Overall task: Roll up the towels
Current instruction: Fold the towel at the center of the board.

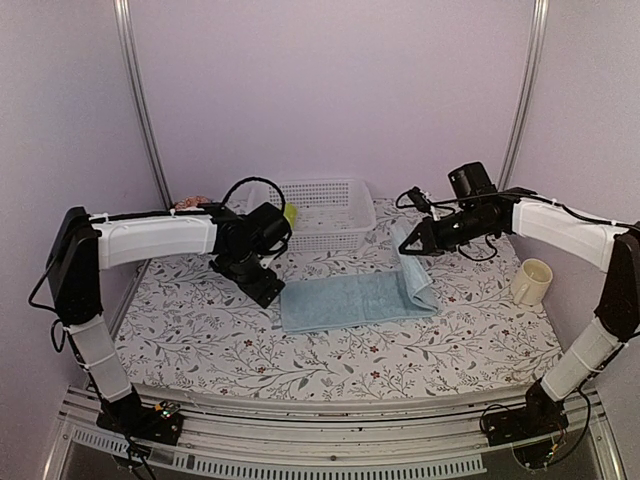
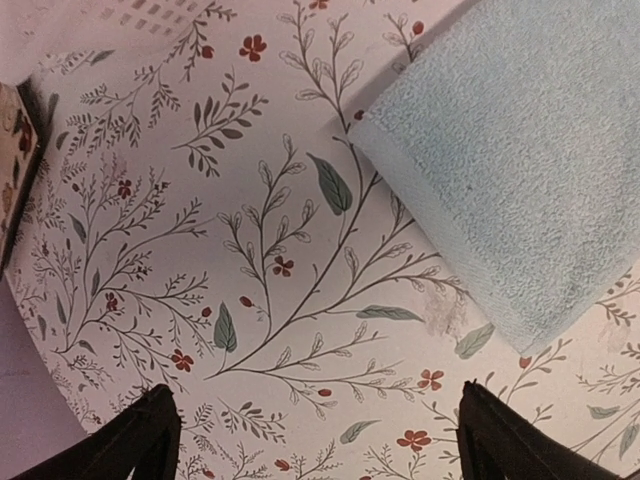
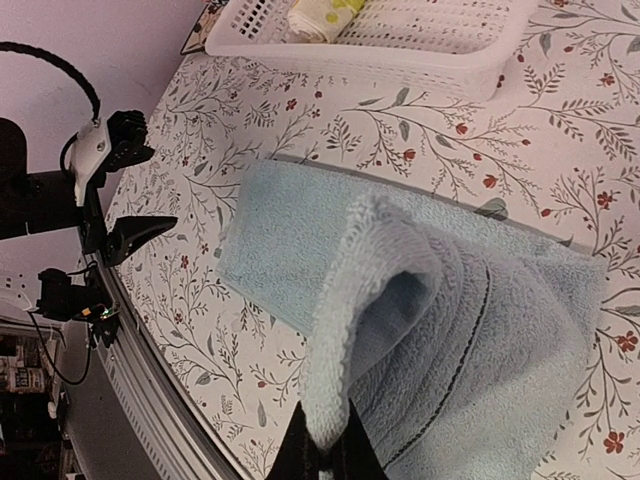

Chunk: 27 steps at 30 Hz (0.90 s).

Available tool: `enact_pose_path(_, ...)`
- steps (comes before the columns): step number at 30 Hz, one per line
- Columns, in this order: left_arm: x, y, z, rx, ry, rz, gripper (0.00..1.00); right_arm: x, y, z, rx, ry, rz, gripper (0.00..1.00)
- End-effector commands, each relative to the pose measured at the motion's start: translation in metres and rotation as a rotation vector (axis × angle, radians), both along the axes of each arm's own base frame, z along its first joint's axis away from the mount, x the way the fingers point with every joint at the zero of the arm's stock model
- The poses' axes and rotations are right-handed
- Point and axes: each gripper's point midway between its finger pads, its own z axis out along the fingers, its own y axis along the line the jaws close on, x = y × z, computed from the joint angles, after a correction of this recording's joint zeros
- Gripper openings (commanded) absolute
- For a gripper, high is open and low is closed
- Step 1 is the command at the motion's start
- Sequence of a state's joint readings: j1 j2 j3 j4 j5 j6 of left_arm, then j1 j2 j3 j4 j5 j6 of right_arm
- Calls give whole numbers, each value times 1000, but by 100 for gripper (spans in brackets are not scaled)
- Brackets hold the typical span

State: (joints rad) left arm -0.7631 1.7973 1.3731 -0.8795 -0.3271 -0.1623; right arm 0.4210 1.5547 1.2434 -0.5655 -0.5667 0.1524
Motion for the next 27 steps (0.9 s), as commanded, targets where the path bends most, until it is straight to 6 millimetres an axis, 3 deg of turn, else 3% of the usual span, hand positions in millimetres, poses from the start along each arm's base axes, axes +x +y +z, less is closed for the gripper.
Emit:
enact_pose_path(1, 2, 7, 2, -1, -16, 22, 97, 7, 37, 20, 77, -44, 67, 2)
enact_pose_path(7, 3, 10, -1, 6, -19, 30, 97, 10, 69, 22, 91, -46, 125, 2)
enact_pose_path(17, 5, 29, 0, 13, -42, 84, 97, 0, 119, 6, 102, -15, 216, 3)
enact_pose_path(27, 4, 37, -4, -3, -37, 105, 97, 9, 132, -8, 95, -8, 211, 3)
